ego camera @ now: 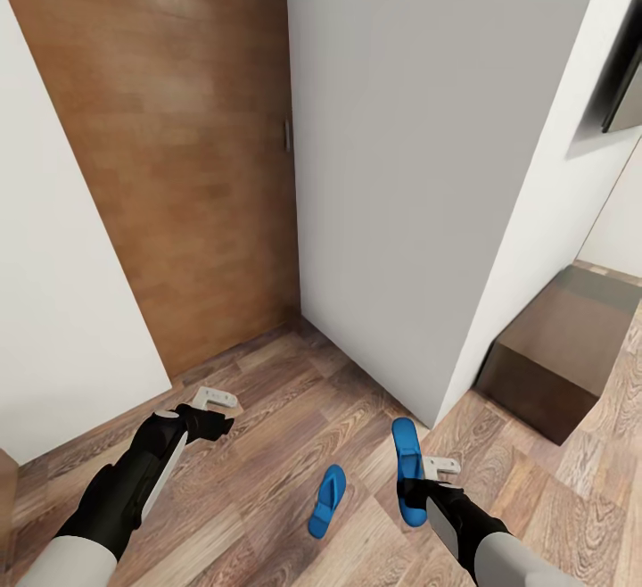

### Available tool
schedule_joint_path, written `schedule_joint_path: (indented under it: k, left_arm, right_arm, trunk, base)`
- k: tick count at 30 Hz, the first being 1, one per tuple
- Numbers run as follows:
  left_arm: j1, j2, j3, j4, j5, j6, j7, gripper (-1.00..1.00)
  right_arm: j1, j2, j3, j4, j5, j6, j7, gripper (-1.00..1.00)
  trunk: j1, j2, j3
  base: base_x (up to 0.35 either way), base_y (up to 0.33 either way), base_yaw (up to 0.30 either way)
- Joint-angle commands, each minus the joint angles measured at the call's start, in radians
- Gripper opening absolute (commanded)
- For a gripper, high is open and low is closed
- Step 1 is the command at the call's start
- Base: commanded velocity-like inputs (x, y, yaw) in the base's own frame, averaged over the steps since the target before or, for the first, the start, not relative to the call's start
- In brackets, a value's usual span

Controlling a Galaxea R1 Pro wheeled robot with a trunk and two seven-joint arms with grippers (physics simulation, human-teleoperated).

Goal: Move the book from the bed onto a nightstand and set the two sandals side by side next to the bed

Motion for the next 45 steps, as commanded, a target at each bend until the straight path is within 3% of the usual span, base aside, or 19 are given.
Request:
schedule_joint_path:
  k: [1,9,12,15,17,20,21,28,32,36,45]
  left_arm:
    - [-0.001,0.001,-0.001,0.0,-0.009,0.004,-0.006,1.0]
    - [-0.001,0.001,-0.001,0.007,-0.013,0.003,-0.005,1.0]
    - [-0.001,0.001,-0.001,0.057,-0.014,-0.011,-0.005,1.0]
    - [-0.001,0.001,0.001,0.179,-0.012,-0.101,-0.002,1.0]
    - [-0.001,0.002,0.004,0.336,-0.01,-0.205,0.009,1.0]
    - [0.0,0.002,0.008,0.459,-0.008,-0.29,0.014,1.0]
    - [0.0,0.003,0.01,0.535,-0.009,-0.354,0.016,1.0]
    - [0.003,0.009,0.013,0.805,-0.002,-0.561,0.02,1.0]
    - [0.008,0.013,0.013,0.876,-0.001,-0.654,0.024,1.0]
    - [0.024,0.014,0.012,0.904,-0.001,-0.697,0.046,1.0]
    - [0.042,0.013,0.012,0.937,-0.002,-0.732,0.064,1.0]
  right_arm:
    - [0.0,0.001,-0.008,-0.002,-0.003,0.006,-0.003,-1.0]
    - [0.0,0.0,-0.008,-0.001,-0.003,0.006,-0.003,-1.0]
    - [0.001,0.0,-0.008,-0.001,-0.003,0.006,-0.003,-1.0]
    - [0.004,-0.001,-0.008,-0.001,-0.003,0.006,-0.003,-1.0]
    - [0.012,-0.001,-0.008,-0.001,-0.002,0.006,-0.003,-1.0]
    - [0.023,-0.001,-0.008,-0.001,-0.002,0.006,-0.003,-1.0]
    - [0.032,-0.001,-0.008,-0.001,-0.002,0.006,-0.003,-1.0]
    - [0.071,-0.01,-0.009,-0.001,-0.001,-0.002,-0.003,-1.0]
    - [0.096,-0.015,-0.007,0.005,-0.002,-0.048,-0.003,-1.0]
    - [0.123,-0.017,-0.007,0.014,-0.001,-0.072,-0.003,-1.0]
    - [0.193,-0.022,-0.008,0.017,-0.001,-0.095,-0.003,-1.0]
  trunk:
    - [-0.004,0.007,0.002]
    - [-0.035,0.063,0.027]
    - [-0.046,0.084,0.037]
    - [-0.058,0.105,0.046]
    - [-0.065,0.119,0.052]
    - [-0.077,0.14,0.062]
    - [-0.081,0.147,0.065]
    - [-0.108,0.196,0.087]
    - [-0.123,0.224,0.099]
    - [-0.138,0.252,0.112]
    - [-0.146,0.266,0.118]
  base:
    - [0.0,0.0,0.0]
    - [0.0,0.0,0.0]
    - [0.0,0.0,0.0]
    - [0.0,0.0,0.0]
    - [0.0,0.0,0.0]
    - [0.0,0.0,0.0]
    - [0.0,0.0,0.0]
    - [0.0,0.0,0.0]
    - [0.0,0.0,0.0]
    - [0.0,0.0,0.0]
    - [0.0,0.0,0.0]
